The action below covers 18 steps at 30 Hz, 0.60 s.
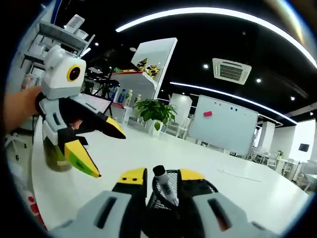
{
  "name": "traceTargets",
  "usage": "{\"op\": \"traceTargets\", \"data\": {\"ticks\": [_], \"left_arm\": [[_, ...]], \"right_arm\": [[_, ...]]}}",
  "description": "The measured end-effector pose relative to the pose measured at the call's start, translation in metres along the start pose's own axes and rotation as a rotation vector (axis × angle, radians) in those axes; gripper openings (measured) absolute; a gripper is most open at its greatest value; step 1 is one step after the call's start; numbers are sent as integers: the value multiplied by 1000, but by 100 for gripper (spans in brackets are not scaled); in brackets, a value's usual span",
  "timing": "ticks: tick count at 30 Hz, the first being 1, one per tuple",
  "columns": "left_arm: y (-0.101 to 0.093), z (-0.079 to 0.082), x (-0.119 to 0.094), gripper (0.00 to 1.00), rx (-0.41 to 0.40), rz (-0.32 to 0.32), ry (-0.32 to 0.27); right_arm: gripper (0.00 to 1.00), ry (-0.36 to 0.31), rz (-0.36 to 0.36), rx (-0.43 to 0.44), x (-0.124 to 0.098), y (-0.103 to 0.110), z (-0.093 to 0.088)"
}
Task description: Pick up the whiteboard markers from the pen holder and place them facing the whiteboard neatly
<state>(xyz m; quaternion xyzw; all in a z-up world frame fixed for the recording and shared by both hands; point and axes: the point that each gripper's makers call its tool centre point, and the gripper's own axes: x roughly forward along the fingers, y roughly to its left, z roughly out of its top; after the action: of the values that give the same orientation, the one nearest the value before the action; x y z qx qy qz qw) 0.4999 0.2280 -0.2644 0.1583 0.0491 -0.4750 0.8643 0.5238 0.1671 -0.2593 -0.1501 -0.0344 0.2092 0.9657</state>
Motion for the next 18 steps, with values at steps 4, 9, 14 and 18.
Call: {"op": "traceTargets", "data": {"ticks": [4, 9, 14, 18], "left_arm": [[0, 0, 0, 61, 0, 0, 0], [0, 0, 0, 61, 0, 1, -1], [0, 0, 0, 61, 0, 0, -1], [0, 0, -1, 61, 0, 0, -2]], "right_arm": [[20, -5, -4, -14, 1, 0, 1], [19, 5, -11, -8, 2, -1, -1], [18, 7, -5, -33, 3, 1, 0], [18, 21, -6, -79, 4, 2, -1]]}}
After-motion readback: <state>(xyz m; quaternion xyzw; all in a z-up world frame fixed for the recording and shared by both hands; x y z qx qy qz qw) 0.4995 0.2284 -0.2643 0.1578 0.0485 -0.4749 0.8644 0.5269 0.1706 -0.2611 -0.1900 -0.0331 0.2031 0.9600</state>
